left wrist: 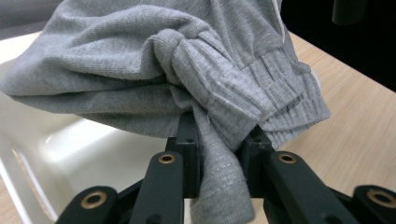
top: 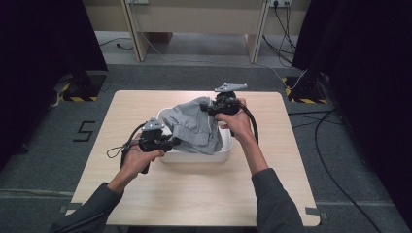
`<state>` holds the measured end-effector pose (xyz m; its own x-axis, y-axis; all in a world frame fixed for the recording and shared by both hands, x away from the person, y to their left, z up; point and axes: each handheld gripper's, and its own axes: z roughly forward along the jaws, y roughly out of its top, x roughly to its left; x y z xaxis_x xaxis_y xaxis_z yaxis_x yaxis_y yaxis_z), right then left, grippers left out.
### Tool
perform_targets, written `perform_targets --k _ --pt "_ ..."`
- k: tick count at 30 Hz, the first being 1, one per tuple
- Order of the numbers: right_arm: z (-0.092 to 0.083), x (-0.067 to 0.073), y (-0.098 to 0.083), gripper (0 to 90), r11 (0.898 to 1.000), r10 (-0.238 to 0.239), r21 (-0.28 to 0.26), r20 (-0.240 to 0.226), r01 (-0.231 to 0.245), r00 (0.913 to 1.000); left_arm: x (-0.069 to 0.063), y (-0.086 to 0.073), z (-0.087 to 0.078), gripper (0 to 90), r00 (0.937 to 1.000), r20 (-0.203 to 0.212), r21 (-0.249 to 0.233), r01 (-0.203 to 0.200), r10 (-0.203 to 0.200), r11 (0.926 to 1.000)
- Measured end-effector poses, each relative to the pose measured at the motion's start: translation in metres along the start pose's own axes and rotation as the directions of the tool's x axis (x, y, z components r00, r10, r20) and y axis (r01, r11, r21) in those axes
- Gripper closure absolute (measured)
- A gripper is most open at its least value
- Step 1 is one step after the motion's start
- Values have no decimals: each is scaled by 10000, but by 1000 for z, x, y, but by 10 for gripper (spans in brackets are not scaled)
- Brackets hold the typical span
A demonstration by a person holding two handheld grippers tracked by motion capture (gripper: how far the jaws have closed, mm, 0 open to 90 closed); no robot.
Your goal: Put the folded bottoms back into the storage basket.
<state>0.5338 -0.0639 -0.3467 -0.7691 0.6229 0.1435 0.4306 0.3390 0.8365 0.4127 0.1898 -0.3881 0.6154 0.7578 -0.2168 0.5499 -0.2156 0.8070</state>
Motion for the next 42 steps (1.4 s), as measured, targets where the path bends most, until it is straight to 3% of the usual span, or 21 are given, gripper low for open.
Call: perform_targets --k 10,31,35,39,42 --pt "15 -13 -17 692 9978 364 549 287 -379 9989 7 -8 11 735 9997 -178 301 143 -138 9994" --pt "39 -20 -30 675 9847 583 1597 790 -703 9952 14 -16 30 723 9987 -398 1026 362 -322 9941" --pt "41 -21 -33 659 9792 1013 1687 747 -1127 9920 17 -17 31 704 9987 -321 1083 434 -402 9932" --pt "42 -22 -36 606 9707 1075 2021 1189 -1300 9871 20 -19 33 658 9987 -299 1425 447 -408 9888" --pt "41 -21 -36 613 9719 1041 2000 1079 -1242 9887 20 -20 33 613 9981 -493 1487 431 -362 9879"
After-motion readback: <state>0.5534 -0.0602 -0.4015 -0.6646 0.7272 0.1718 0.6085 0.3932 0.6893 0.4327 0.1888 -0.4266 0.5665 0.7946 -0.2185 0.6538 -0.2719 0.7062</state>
